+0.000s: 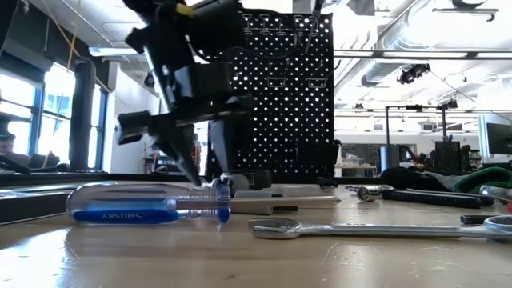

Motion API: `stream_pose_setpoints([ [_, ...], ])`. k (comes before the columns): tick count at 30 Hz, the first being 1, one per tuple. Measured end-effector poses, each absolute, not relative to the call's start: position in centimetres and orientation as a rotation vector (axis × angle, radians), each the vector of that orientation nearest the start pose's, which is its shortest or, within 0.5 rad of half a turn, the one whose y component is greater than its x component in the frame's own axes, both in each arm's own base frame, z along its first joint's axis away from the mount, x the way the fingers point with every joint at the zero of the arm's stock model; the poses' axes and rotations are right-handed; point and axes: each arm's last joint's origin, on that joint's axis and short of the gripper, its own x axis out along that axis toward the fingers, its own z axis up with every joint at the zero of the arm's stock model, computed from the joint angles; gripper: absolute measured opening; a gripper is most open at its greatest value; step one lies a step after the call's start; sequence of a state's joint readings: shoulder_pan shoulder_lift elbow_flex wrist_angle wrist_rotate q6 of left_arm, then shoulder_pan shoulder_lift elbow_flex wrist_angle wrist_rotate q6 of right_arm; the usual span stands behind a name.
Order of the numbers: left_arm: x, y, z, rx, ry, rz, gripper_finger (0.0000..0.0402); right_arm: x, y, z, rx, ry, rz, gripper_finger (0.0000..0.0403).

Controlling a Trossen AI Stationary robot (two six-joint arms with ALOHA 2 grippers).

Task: Hang tools onto peg board
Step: Hang the gray screwdriver on the peg board

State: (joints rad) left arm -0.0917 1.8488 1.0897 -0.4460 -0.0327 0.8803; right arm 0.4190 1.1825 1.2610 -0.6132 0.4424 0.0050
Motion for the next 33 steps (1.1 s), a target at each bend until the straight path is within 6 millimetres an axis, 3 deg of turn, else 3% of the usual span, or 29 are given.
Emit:
stream_pose_setpoints([
  [12, 36.6, -3.2, 14.8, 0.735, 1.011, -0.565, 0.0157, 22.2, 9.3, 37.7, -0.205, 0.499, -0.036, 0.0181],
  [21, 37.2, -3.0, 15.4, 0.607, 0.995, -0.526, 0.0156, 22.2, 9.5, 37.6, -0.209, 0.499, -0.048, 0.0181],
  [28, 38.2, -3.6, 16.7, 0.645, 0.920, -0.510, 0.0162, 22.2, 9.5, 37.6, -0.193, 0.499, -0.052, 0.0181],
  [33, 38.4, -3.3, 16.6, 0.634, 0.918, -0.513, 0.0181, 22.1, 9.9, 37.6, -0.197, 0.497, -0.043, 0.0181],
])
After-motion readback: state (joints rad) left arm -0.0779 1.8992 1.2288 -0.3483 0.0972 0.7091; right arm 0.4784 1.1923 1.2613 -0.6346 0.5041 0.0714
